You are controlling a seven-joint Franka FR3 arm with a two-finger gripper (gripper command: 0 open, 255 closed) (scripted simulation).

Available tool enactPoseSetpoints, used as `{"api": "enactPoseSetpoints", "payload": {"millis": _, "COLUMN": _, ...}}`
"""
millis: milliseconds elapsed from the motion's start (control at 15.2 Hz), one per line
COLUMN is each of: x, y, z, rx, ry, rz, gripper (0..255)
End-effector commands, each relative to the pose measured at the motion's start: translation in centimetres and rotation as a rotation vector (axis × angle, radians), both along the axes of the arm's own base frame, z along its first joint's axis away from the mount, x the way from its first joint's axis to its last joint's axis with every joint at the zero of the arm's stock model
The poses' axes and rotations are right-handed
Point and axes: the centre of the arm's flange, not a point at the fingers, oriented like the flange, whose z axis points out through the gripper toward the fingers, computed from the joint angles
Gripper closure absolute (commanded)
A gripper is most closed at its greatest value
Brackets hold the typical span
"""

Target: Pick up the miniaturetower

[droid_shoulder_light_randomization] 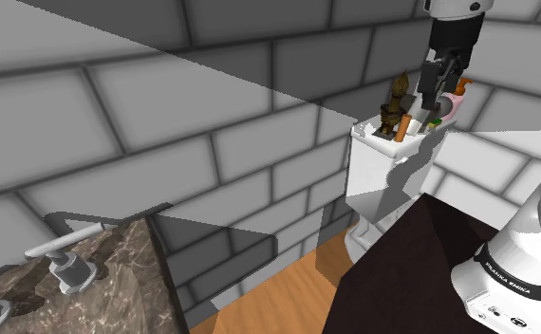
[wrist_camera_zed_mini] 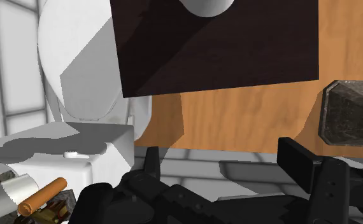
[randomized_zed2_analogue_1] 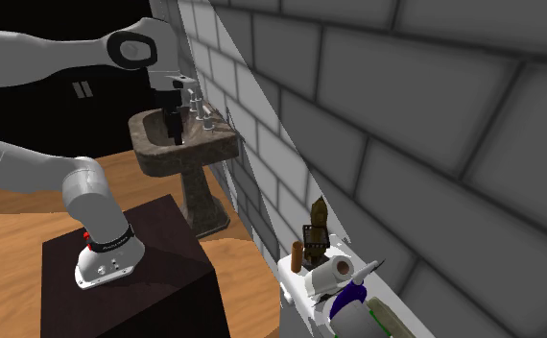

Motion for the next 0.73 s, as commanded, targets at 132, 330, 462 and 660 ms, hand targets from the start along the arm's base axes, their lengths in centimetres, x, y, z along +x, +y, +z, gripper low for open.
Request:
{"api": "enactPoseSetpoints", "payload": {"millis": 132, "x": 0.7, "y": -2.5, "z": -0.4, "rx": 0.018, "ry": -0.038, "rz": -0.006, "gripper": 0}}
{"api": "enactPoseSetpoints", "payload": {"millis": 330, "x": 1.8, "y": -6.3, "z": -1.0, "rx": 0.046, "ry": -0.096, "rz": -0.016, "gripper": 0}}
{"api": "enactPoseSetpoints", "payload": {"millis": 462, "x": 2.6, "y": -8.9, "z": -1.4, "rx": 0.064, "ry": -0.134, "rz": -0.023, "gripper": 0}}
{"api": "enactPoseSetpoints", "payload": {"millis": 660, "x": 3.7, "y": -12.7, "z": -2.1, "rx": 0.092, "ry": -0.191, "rz": -0.032, "gripper": 0}}
